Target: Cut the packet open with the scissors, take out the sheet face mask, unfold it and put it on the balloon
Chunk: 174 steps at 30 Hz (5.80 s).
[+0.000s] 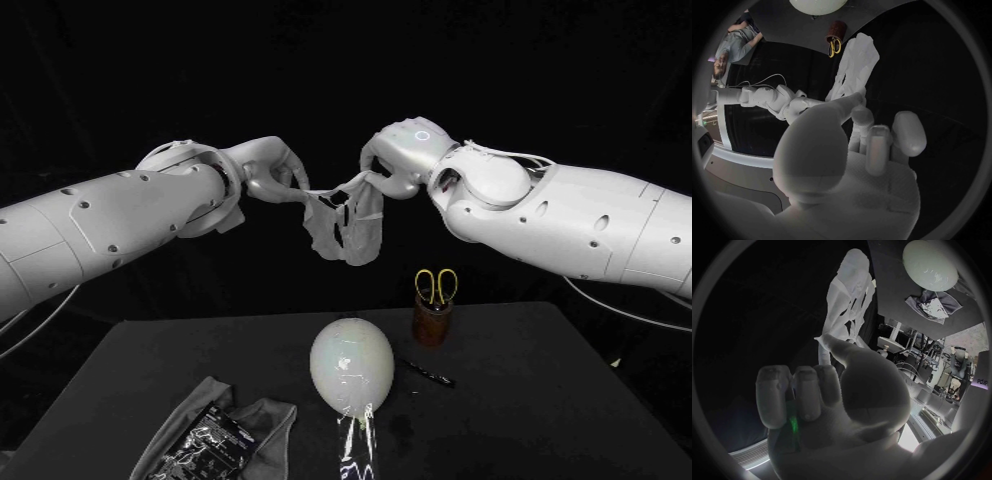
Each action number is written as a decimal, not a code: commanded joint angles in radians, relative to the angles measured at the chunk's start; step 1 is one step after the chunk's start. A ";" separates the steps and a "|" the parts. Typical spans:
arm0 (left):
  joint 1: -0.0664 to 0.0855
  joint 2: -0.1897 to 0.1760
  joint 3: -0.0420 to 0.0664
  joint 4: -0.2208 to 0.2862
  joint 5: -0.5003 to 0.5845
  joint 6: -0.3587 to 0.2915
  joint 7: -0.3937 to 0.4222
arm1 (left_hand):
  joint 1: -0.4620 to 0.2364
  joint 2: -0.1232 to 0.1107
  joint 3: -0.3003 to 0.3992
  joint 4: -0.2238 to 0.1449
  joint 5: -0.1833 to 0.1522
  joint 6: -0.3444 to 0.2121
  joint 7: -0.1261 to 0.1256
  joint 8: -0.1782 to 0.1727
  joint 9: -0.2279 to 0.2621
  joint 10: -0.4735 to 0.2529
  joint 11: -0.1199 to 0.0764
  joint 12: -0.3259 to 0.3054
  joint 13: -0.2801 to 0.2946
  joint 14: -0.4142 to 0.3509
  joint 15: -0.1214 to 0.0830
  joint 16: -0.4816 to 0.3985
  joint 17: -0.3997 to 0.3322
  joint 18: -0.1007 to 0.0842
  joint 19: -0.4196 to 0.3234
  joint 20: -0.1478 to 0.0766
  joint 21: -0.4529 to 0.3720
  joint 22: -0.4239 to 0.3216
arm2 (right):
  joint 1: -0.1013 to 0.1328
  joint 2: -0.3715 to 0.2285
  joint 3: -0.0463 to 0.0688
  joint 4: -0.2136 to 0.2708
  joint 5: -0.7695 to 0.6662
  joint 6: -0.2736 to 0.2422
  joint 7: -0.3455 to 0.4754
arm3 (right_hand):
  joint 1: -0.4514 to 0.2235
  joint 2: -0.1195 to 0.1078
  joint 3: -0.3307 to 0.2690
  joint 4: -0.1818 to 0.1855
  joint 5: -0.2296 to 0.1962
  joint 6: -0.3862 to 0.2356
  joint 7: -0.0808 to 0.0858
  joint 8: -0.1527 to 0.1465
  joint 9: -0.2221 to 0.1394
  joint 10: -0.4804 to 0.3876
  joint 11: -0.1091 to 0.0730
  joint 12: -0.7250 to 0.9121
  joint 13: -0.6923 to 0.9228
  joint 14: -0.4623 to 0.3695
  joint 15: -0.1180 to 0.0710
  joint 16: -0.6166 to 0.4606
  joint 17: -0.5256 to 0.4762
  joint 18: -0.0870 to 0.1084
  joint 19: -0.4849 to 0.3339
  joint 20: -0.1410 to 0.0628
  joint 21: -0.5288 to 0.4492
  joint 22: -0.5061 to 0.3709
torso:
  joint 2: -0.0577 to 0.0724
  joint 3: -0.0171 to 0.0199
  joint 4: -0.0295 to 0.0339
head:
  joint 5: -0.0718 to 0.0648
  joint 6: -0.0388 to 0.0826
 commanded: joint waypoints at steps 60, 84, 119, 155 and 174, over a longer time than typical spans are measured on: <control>0.003 0.006 0.009 -0.028 -0.039 -0.028 0.026 | 0.004 -0.004 0.014 -0.003 0.003 0.010 0.001 0.004 0.053 0.015 -0.006 -0.002 0.002 0.102 -0.004 0.006 0.263 -0.007 0.004 0.000 0.005 0.001 | -0.030 -0.109 -0.016 0.155 0.641 0.057 0.004 | 0.016 0.002 0.005 0.015 0.003 0.006 0.003 0.067 0.105 0.081 -0.007 -0.001 0.218 0.103 -0.010 0.003 0.264 -0.009 0.081 -0.002 -0.014 0.246 | 0.000 0.0009 0.0015 | 0.006 0.003; 0.002 -0.003 0.007 -0.005 -0.034 -0.014 0.022 | 0.002 -0.006 0.019 -0.004 0.003 0.010 0.002 0.004 0.053 0.016 -0.006 -0.002 0.003 0.102 -0.004 0.006 0.263 -0.006 0.003 0.000 0.004 0.000 | -0.030 -0.099 -0.015 0.104 0.580 0.027 0.066 | 0.018 0.002 0.007 0.016 0.003 0.005 0.004 0.066 0.104 0.081 -0.007 -0.001 0.218 0.103 -0.010 0.003 0.264 -0.010 0.083 -0.002 -0.011 0.247 | 0.000 0.0010 -0.0001 | 0.009 0.002; 0.001 -0.003 0.004 0.004 -0.016 -0.010 0.022 | 0.001 -0.006 0.020 -0.005 0.003 0.010 0.002 0.005 0.053 0.016 -0.005 -0.002 0.002 0.102 -0.004 0.006 0.263 -0.006 0.003 0.001 0.004 0.000 | -0.030 -0.078 -0.015 0.053 0.483 0.057 0.094 | 0.019 -0.001 0.006 0.019 0.003 0.003 0.005 0.065 0.104 0.083 -0.006 0.004 0.222 0.103 -0.010 0.003 0.264 -0.012 0.088 -0.003 -0.004 0.250 | -0.001 0.0010 0.0002 | 0.013 0.002; 0.001 -0.001 0.004 -0.002 -0.011 -0.017 0.023 | -0.001 -0.007 0.023 -0.005 0.003 0.009 0.002 0.005 0.054 0.017 -0.005 -0.002 0.003 0.102 -0.003 0.006 0.263 -0.006 0.003 0.001 0.005 0.000 | -0.030 -0.080 -0.015 0.074 0.552 0.064 0.081 | 0.021 -0.002 0.007 0.022 0.003 0.003 0.005 0.065 0.104 0.082 -0.006 0.003 0.222 0.103 -0.010 0.003 0.264 -0.011 0.087 -0.003 -0.006 0.249 | -0.001 0.0008 0.0004 | 0.009 -0.006; 0.000 -0.002 0.004 -0.003 -0.011 -0.018 0.026 | -0.002 -0.008 0.026 -0.006 0.003 0.009 0.002 0.005 0.054 0.016 -0.005 -0.003 0.002 0.102 -0.003 0.006 0.263 -0.006 0.002 0.001 0.004 -0.001 | -0.030 -0.079 -0.015 0.089 0.579 0.071 0.079 | 0.022 -0.002 0.007 0.022 0.003 0.003 0.005 0.064 0.104 0.082 -0.006 0.002 0.221 0.103 -0.010 0.003 0.264 -0.012 0.087 -0.003 -0.005 0.250 | 0.000 0.0009 0.0013 | 0.013 -0.006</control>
